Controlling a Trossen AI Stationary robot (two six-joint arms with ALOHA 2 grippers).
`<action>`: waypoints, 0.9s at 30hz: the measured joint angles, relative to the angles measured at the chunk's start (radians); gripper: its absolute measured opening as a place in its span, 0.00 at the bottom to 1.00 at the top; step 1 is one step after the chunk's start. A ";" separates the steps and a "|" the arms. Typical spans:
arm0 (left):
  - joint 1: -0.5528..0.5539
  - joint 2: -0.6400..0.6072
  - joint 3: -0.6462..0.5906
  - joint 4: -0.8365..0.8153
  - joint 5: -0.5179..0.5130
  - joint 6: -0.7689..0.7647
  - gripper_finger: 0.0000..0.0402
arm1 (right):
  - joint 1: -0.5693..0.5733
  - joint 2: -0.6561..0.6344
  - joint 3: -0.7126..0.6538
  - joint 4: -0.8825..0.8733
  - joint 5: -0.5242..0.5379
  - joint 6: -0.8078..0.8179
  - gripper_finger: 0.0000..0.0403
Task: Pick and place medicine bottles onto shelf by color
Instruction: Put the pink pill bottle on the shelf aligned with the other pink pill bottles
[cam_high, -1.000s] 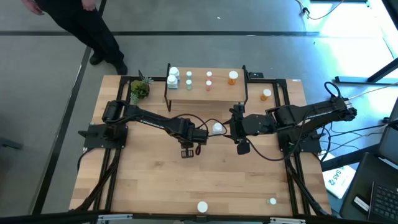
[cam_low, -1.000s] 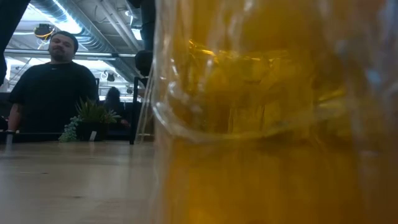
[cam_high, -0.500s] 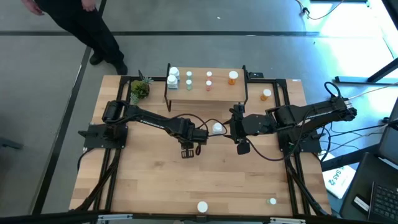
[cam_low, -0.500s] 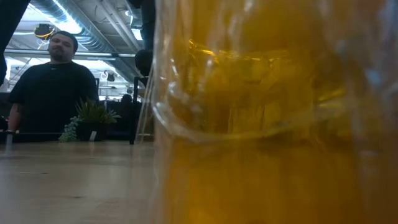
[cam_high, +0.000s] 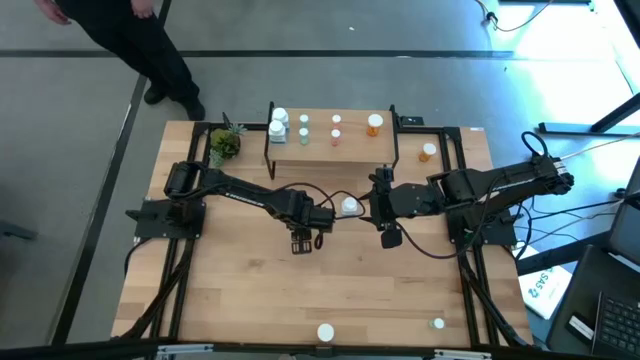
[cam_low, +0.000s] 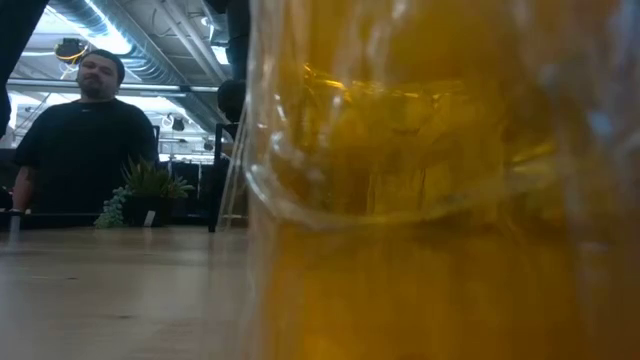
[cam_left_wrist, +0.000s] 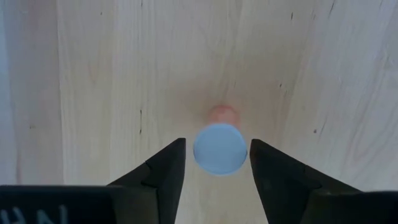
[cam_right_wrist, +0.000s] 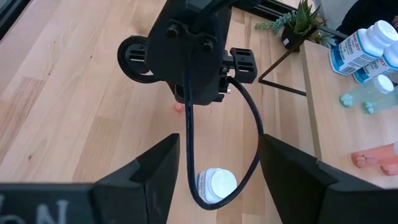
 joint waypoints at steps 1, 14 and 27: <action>0.000 0.000 0.000 0.000 -0.001 0.000 0.43 | 0.000 0.000 0.000 0.000 0.000 0.000 0.55; 0.000 0.000 0.000 0.000 -0.018 0.001 0.43 | 0.000 0.000 0.000 0.000 0.000 0.000 0.55; 0.000 -0.001 -0.044 0.055 -0.021 0.002 0.43 | 0.000 0.000 0.000 0.000 0.000 0.000 0.55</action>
